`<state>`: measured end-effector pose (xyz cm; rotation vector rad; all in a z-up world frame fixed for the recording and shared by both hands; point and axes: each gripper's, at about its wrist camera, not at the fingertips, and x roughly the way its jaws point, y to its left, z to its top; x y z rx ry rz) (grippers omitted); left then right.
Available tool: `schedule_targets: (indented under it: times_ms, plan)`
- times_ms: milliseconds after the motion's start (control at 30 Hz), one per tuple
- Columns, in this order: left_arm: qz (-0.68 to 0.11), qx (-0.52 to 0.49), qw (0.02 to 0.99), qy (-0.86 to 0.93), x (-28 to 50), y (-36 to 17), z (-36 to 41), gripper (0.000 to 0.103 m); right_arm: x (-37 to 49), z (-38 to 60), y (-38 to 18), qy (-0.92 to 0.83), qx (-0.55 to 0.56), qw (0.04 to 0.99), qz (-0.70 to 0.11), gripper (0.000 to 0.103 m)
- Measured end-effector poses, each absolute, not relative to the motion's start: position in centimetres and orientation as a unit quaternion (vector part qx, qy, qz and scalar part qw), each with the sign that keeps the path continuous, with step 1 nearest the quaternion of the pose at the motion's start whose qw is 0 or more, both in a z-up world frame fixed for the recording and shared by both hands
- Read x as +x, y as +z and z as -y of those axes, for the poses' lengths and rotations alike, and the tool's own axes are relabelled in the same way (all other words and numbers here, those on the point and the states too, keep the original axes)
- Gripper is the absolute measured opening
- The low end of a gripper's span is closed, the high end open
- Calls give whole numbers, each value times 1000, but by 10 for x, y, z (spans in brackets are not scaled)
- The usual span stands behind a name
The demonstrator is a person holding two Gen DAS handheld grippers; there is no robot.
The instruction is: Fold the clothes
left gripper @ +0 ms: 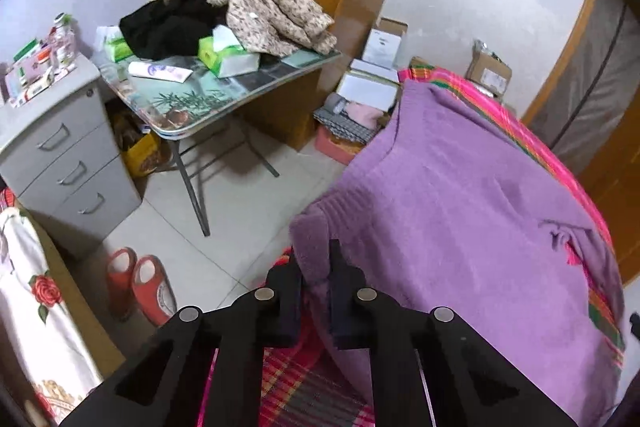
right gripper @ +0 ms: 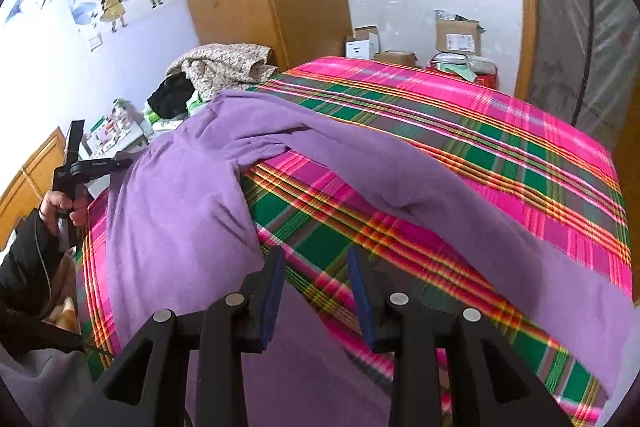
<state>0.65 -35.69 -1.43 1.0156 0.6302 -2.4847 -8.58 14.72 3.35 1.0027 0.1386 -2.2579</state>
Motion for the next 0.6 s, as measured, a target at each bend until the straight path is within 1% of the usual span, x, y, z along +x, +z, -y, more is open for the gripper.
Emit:
schedule_targets:
  times_ms: [133, 233, 367, 500, 600]
  plan:
    - [-234, 351, 197, -885, 20, -9, 369, 9, -79, -161, 33, -867, 384, 315, -29, 33]
    - [-231, 367, 191, -881, 20, -18, 370, 9, -73, -162, 28, -864, 388, 319, -27, 33]
    - [-221, 375, 195, -879, 17, -23, 368, 13, -64, -156, 22, -858, 394, 327, -27, 33]
    - [-222, 374, 195, -879, 18, -24, 366, 14, -48, -137, 15, -843, 392, 367, -29, 34]
    - [-224, 372, 193, -880, 18, -24, 365, 14, -27, -100, 2, -812, 398, 421, -68, 34]
